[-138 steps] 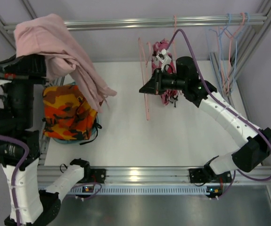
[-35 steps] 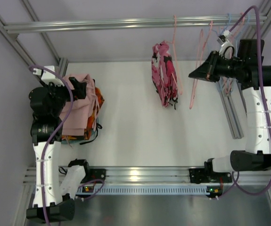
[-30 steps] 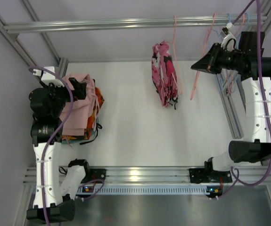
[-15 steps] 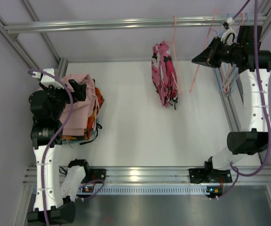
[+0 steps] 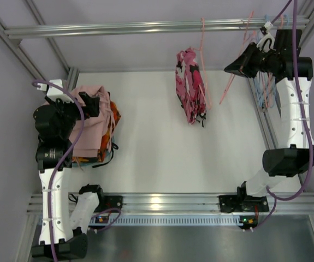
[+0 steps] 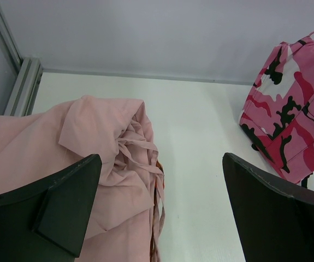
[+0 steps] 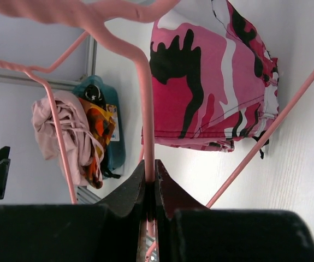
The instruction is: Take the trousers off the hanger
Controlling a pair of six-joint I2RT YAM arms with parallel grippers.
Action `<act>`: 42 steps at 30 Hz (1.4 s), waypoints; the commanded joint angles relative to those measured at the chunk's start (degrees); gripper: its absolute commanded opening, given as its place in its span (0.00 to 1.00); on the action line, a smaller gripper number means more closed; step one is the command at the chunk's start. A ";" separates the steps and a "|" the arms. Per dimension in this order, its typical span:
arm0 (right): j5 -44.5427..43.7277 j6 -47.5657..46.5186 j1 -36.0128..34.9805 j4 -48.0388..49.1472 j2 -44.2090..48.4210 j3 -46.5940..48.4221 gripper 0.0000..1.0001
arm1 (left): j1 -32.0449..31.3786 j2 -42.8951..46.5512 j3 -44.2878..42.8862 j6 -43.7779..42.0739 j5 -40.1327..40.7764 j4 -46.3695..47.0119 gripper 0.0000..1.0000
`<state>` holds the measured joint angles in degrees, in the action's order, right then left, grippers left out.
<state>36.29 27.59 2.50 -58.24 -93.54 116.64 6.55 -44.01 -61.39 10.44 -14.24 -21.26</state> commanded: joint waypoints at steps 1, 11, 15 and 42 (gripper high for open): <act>-1.05 1.32 1.10 2.87 0.20 -0.62 0.04 | 0.05 -0.11 0.13 0.64 0.27 1.22 0.99; -0.79 1.23 1.10 2.87 4.23 -5.01 0.31 | 0.05 0.24 -0.31 0.81 0.18 1.04 0.99; 1.75 0.97 1.10 3.57 6.52 -7.73 0.48 | 0.05 0.85 -0.31 0.73 0.27 0.60 0.98; 5.36 -18.88 0.93 4.72 34.46 -25.31 0.99 | 0.05 -6.09 -10.16 -9.19 -13.35 -28.90 0.98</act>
<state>39.94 17.37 2.79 -54.15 -63.35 92.95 6.55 -50.26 -69.04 6.61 -22.39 -41.93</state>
